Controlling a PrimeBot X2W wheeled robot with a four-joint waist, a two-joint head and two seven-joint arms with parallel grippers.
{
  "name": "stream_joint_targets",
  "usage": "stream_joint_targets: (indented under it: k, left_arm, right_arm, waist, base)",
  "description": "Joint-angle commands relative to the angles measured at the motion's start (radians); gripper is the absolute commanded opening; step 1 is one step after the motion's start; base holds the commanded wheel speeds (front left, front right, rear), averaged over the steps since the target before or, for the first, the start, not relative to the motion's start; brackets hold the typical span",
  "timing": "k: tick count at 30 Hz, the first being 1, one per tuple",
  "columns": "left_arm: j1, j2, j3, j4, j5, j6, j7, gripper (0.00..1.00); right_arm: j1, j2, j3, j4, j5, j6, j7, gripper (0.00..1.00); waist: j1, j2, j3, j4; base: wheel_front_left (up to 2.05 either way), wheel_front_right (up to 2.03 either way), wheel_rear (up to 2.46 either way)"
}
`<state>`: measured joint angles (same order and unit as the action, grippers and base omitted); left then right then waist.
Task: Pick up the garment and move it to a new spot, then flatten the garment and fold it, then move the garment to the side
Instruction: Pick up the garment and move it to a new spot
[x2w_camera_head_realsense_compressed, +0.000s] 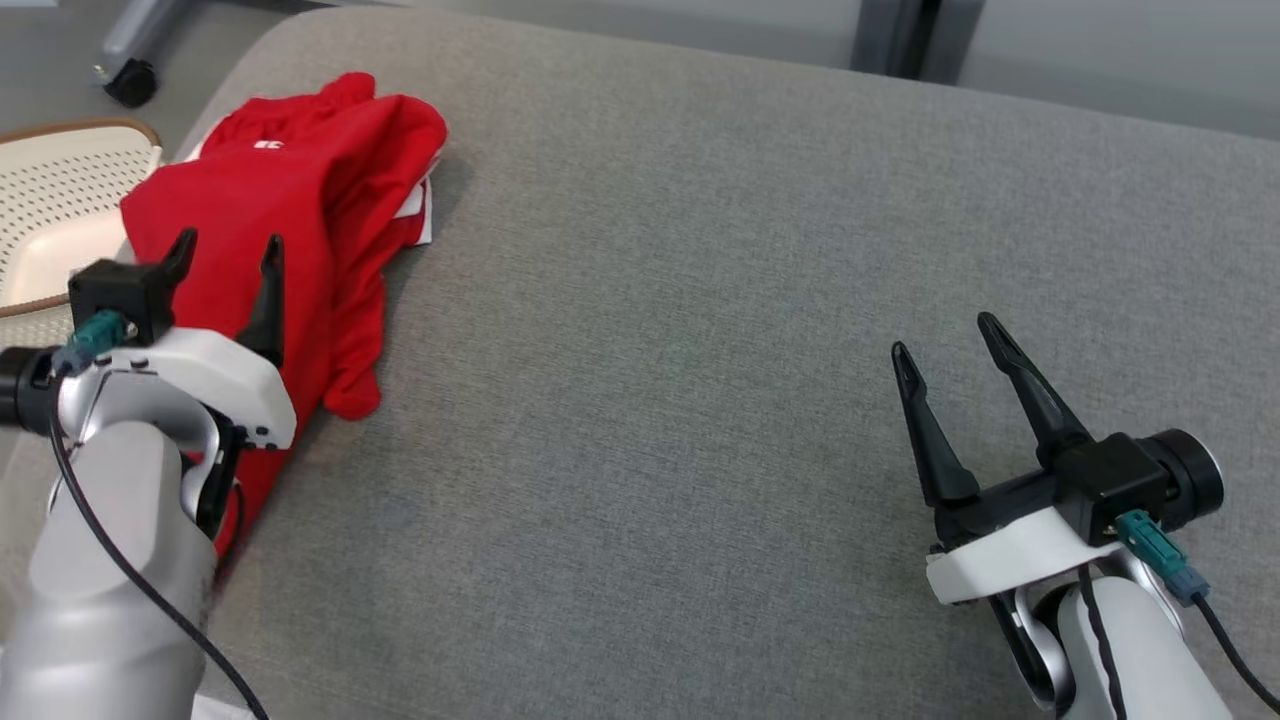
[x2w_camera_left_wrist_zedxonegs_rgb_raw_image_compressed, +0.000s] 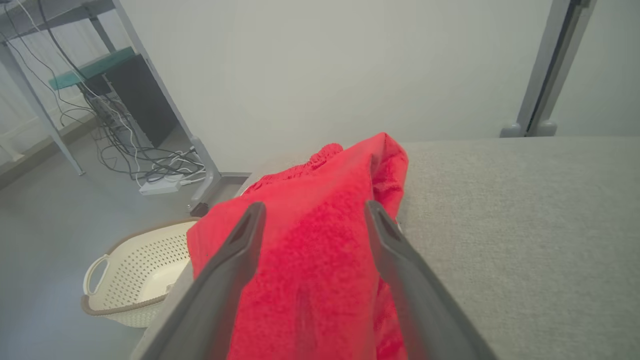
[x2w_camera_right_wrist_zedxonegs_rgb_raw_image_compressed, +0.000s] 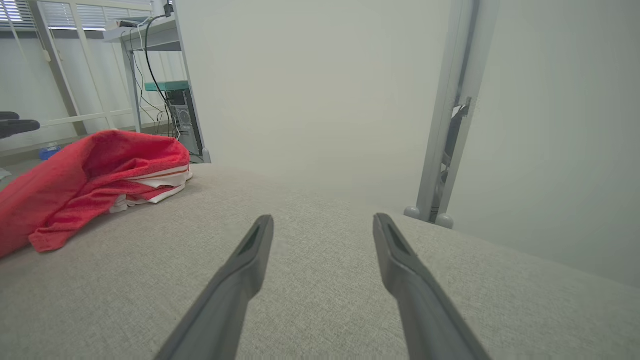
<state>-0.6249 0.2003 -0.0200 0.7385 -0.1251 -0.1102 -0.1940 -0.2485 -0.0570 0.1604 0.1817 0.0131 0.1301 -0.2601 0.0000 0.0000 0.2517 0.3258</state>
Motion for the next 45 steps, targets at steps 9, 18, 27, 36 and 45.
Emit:
stream_joint_targets:
  k: [9, 18, 27, 36, 45]
  left_arm:
    - [-0.256, 0.058, -0.059, 0.272, 0.001, -0.015, 0.109, 1.0]
    - [-0.366, 0.096, -0.072, 0.422, 0.022, 0.06, 0.173, 1.0]
    - [-0.413, 0.1, -0.055, 0.501, -0.016, 0.078, 0.178, 0.0]
    - [-0.422, 0.12, -0.036, 0.493, -0.043, 0.115, 0.019, 0.0]
    - [-0.427, 0.123, -0.008, 0.328, -0.067, 0.139, -0.071, 0.0]
  right_arm:
    - [-0.055, -0.015, 0.008, 0.004, -0.006, 0.001, -0.005, 1.0]
    - [-0.07, -0.022, 0.014, -0.003, -0.008, 0.001, -0.005, 1.0]
    - [-0.083, -0.025, 0.023, 0.008, -0.008, 0.001, -0.005, 1.0]
    - [-0.066, -0.016, 0.007, 0.025, -0.002, 0.001, -0.005, 1.0]
    - [-0.027, 0.002, -0.027, 0.03, 0.003, 0.001, -0.005, 1.0]
  waist:
    - [0.0, 0.0, 0.12, -0.089]
    - [0.0, 0.0, 0.166, -0.115]
    - [0.0, 0.0, 0.181, -0.12]
    - [0.0, 0.0, 0.119, -0.119]
    - [0.0, 0.0, 0.008, -0.108]
  base:
    - [0.0, 0.0, 0.0]
    - [0.0, 0.0, 0.0]
    - [0.0, 0.0, 0.0]
    - [0.0, 0.0, 0.0]
    - [0.0, 0.0, 0.0]
